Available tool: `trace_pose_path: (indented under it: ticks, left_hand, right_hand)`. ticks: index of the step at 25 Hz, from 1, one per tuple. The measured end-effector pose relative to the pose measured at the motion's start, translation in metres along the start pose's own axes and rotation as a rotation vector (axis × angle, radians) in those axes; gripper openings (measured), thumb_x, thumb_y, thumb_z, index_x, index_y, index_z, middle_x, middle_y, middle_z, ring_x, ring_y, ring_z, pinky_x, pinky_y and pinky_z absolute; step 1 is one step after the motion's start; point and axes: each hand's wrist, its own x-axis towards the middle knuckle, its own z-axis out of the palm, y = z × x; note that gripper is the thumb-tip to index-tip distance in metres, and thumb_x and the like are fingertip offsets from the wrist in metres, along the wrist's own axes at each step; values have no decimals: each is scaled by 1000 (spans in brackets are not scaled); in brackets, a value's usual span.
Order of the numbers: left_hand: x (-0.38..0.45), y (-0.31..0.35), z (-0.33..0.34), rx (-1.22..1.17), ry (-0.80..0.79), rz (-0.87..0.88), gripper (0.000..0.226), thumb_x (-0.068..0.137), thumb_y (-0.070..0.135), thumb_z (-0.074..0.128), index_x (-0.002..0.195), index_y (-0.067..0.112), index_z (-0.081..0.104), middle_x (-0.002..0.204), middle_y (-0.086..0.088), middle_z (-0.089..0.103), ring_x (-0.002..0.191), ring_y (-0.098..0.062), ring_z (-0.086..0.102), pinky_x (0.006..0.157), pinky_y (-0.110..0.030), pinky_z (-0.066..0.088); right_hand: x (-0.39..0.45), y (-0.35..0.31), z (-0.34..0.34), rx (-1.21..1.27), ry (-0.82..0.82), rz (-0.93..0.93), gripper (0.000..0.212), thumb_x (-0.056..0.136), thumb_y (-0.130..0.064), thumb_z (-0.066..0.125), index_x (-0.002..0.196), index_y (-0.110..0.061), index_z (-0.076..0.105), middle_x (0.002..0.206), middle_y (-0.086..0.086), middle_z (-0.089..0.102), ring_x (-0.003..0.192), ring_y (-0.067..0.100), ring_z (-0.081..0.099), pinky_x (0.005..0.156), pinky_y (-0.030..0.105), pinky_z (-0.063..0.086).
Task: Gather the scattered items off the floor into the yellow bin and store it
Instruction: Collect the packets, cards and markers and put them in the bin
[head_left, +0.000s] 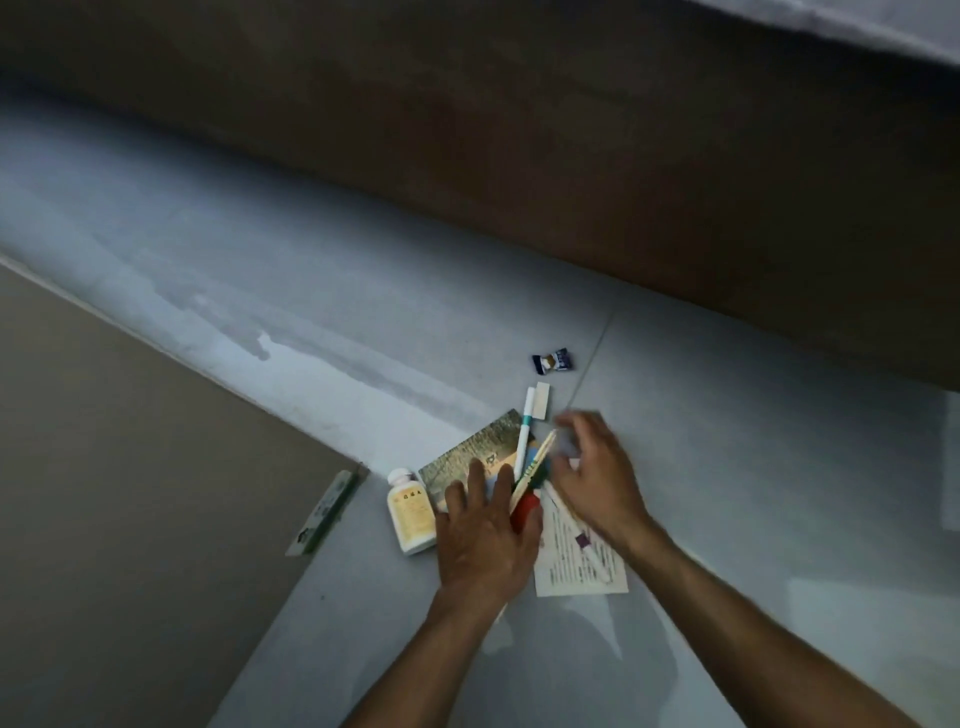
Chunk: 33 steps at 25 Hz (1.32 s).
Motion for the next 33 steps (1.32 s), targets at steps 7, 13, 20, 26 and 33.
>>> trace_pose_path:
  ticks: [7,13,20,26,33]
  left_hand:
    - [4,-6,-6,-46,-92,4,78,85,71,34,152,35,15,164,-3,7,145,-31,13,115,-45,18]
    - [10,15,-6,-42,82,-7,62,87,57,47,136,19,39,137,-12,41,120,-31,39,92,-42,41]
    - [12,41,12,-108,50,17,48,92,33,52,131,8,40,123,-14,50,111,-32,50,87,-43,42]
    - [-6,42,11,-554,93,-112,17,94,24,52,104,10,52,101,-15,62,91,-29,59,73,-35,42]
    - [-19,73,-26,-1311,76,-382,16,85,22,53,89,11,65,64,0,67,51,-12,65,43,-23,48]
  right_hand:
    - [109,-14,-6,-560,-443,-4,86,87,-19,57,156,-29,6,165,-8,-6,151,27,-3,122,43,8]
    - [36,12,-11,-650,-247,-175,51,88,-20,56,137,-18,48,132,7,49,117,30,45,95,39,39]
    - [-48,26,-14,-502,-141,-54,24,98,-27,45,108,-17,65,110,7,60,97,27,52,83,38,41]
    - [-93,30,-29,-33,3,169,24,98,-21,53,115,-16,68,109,6,65,97,20,59,84,27,47]
    - [-109,-20,-50,421,91,130,30,102,-30,49,130,-37,59,110,-23,66,95,-5,65,76,13,52]
